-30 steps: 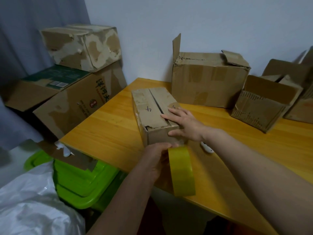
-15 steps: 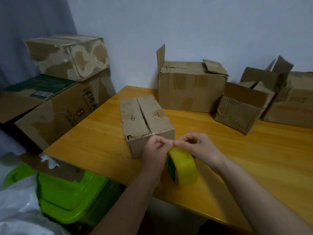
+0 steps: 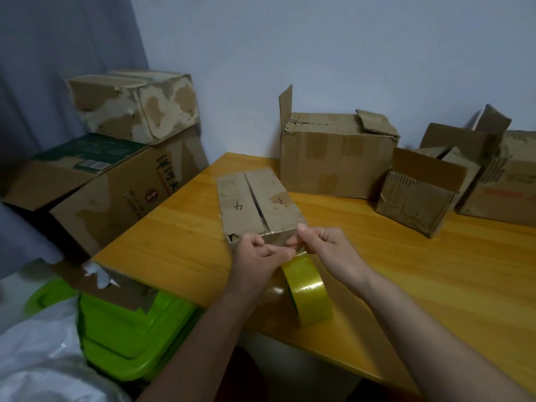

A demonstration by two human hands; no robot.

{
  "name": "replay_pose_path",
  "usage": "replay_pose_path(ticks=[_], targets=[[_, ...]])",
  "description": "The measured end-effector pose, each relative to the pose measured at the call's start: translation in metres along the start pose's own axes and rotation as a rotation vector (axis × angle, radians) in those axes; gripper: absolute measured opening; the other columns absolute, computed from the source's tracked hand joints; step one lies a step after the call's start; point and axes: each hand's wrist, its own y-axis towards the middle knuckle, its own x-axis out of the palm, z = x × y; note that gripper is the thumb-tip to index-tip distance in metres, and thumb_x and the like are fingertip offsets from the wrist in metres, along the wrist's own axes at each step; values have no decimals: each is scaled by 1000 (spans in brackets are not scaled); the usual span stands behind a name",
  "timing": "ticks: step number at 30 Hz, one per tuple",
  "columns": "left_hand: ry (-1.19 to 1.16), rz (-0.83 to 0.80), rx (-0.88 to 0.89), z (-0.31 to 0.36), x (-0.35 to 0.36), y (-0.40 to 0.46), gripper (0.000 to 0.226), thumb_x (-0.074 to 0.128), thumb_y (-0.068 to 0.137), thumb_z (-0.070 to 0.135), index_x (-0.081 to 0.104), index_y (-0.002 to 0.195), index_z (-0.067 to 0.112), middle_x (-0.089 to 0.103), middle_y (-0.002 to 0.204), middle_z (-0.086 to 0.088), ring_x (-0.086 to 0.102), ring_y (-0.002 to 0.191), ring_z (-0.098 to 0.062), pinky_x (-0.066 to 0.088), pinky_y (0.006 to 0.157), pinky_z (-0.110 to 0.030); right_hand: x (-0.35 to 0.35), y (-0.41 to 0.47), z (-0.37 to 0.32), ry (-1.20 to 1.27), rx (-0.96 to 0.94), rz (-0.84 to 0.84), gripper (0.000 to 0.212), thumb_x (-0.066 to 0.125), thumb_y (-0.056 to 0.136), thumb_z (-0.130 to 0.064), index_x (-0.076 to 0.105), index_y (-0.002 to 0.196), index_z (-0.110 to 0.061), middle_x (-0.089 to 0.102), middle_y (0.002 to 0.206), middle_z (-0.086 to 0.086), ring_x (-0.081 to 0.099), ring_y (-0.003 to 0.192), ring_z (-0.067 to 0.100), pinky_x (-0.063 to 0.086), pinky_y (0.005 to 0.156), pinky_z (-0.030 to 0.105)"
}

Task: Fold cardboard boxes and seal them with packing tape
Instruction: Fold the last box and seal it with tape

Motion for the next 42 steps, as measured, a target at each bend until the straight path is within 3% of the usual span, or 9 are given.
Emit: replay_pose_path(ticks=[8, 13, 18, 24, 30, 32, 34, 37, 42], targets=[[130, -2, 132, 28, -32, -20, 18, 75, 78, 2, 69, 90, 15, 75, 78, -5, 70, 74, -14, 54, 67, -22, 12, 9, -12, -32, -76, 45, 38, 44, 100, -27, 74, 87, -9, 74, 80, 2, 68, 82, 13, 51, 84, 29], [212, 285, 300, 67, -80, -20, 21, 75, 79, 7, 75, 78, 27, 73, 78, 16, 64, 77, 6, 50, 73, -11, 29, 36, -22, -410, -163, 37, 30, 43, 101, -28, 69, 111, -17, 68, 110, -3, 58, 107, 14, 45, 92, 32], [335, 603, 302, 74, -109, 2, 29, 61, 93, 9, 70, 79, 33, 69, 97, 13, 62, 100, -9, 51, 89, -31, 48, 42, -6, -910, -195, -159, 50, 40, 99, -41, 36, 146, -21, 29, 155, -2, 18, 145, 16, 12, 118, 33], [403, 776, 155, 44, -110, 52, 25, 50, 99, 8, 72, 107, 17, 66, 115, 3, 57, 107, -10, 44, 88, -23, 41, 30, 17, -986, -358, -86, 49, 44, 98, -40, 37, 145, -24, 32, 153, -6, 22, 143, 14, 10, 116, 30], [713, 590, 72, 17, -77, 98, 61, 50, 97, 39, 31, 150, 14, 34, 153, -5, 19, 144, -24, 19, 118, -40, 34, 42, -10, -833, -302, -86, 36, 36, 91, -54, 59, 91, -27, 50, 96, -11, 41, 94, 9, 39, 85, 28], [873, 537, 46, 8, -62, 106, 78, 48, 95, 50, 13, 154, 13, 19, 159, -6, 9, 147, -25, 10, 120, -44, 38, 52, -16, -896, -260, -175, 40, 32, 97, -49, 59, 114, -24, 52, 122, -7, 42, 115, 13, 37, 102, 34], [1027, 505, 60, -1, -53, 111, 82, 47, 95, 49, 4, 154, 12, 11, 161, -8, 4, 147, -25, 6, 120, -48, 43, 61, -12, -1114, -211, -311, 54, 25, 102, -43, 26, 150, -19, 20, 158, -1, 15, 145, 15, 10, 119, 31], [1153, 443, 44, -2, -49, 117, 81, 46, 97, 45, -1, 154, 10, 6, 161, -8, -2, 149, -24, 4, 120, -51, 49, 81, -7, -1232, -114, -422, 62, 20, 101, -38, -2, 153, -14, -8, 161, 2, -10, 147, 13, -6, 120, 32], [1212, 395, 71, -4, -49, 121, 79, 43, 98, 44, 0, 153, 9, 7, 161, -9, -3, 149, -24, 1, 120, -50, 57, 135, 4, -1288, -96, -339, 59, 15, 102, -35, 1, 153, -11, -5, 161, 5, -6, 148, 14, -3, 120, 36]])
